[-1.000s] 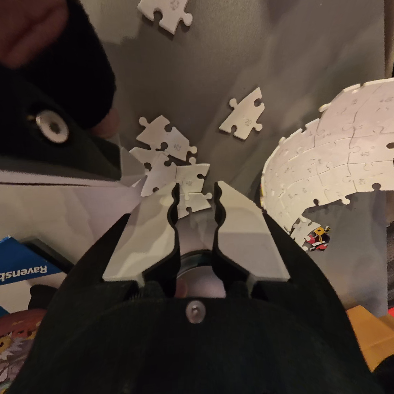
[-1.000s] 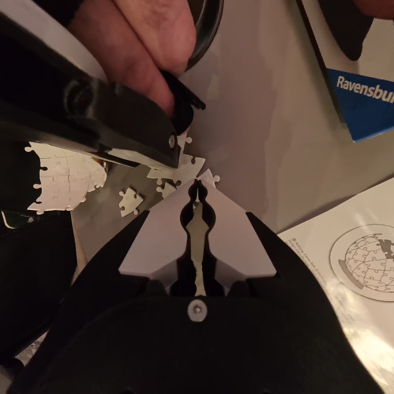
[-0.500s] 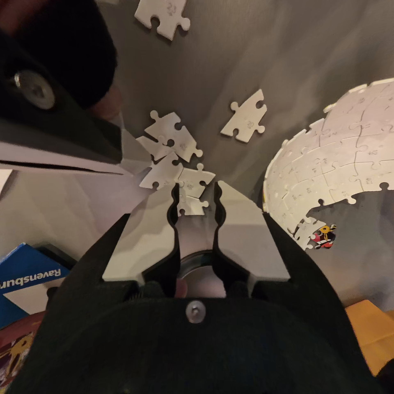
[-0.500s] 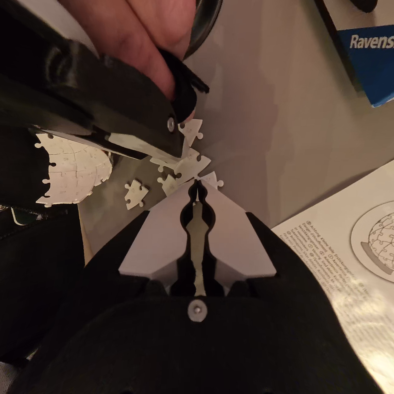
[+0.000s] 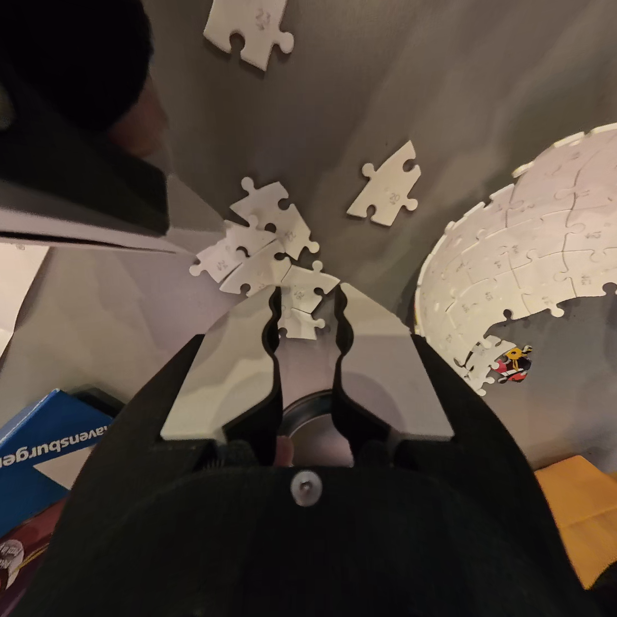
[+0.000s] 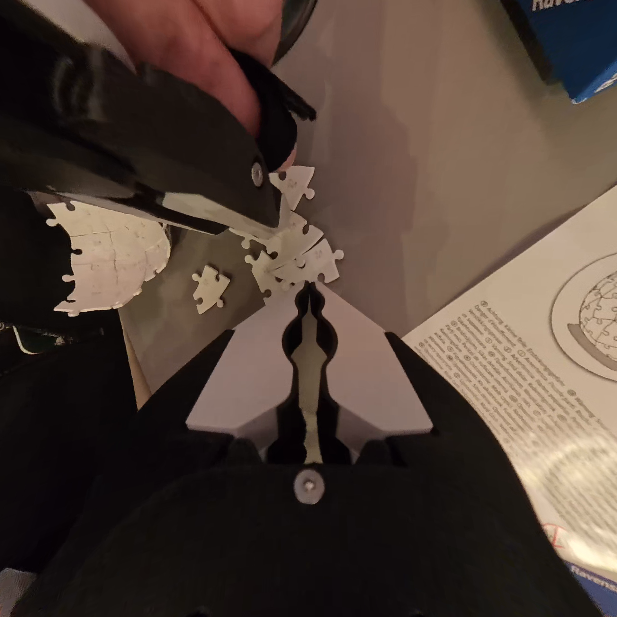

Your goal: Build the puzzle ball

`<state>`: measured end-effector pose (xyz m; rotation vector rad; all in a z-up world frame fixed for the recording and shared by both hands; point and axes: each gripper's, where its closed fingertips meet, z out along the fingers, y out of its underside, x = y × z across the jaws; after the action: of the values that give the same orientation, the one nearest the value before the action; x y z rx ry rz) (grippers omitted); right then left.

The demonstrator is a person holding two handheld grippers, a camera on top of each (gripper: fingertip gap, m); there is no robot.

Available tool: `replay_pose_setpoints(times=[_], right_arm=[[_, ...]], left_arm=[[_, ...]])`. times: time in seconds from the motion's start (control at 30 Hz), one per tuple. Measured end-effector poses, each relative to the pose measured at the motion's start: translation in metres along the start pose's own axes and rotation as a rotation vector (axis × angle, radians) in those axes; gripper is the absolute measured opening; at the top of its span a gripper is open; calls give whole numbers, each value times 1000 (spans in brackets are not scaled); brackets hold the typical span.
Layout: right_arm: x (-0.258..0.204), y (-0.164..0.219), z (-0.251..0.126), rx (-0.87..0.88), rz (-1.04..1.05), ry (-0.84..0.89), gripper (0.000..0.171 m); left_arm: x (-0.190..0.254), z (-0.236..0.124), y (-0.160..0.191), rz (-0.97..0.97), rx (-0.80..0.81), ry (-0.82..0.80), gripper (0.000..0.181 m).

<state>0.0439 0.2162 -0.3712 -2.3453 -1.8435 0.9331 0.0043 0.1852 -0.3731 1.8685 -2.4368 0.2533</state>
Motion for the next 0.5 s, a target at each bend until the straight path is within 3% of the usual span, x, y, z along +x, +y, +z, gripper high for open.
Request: replay_pose_setpoints(times=[0.03,0.5], right_arm=[[0,-1,1,1,-3,0,0],[-6,-13,7,49,-21,-32,0]], left_arm=[[0,0,0,1,-3,1,30],[0,0,-1,12,-26,8,31]])
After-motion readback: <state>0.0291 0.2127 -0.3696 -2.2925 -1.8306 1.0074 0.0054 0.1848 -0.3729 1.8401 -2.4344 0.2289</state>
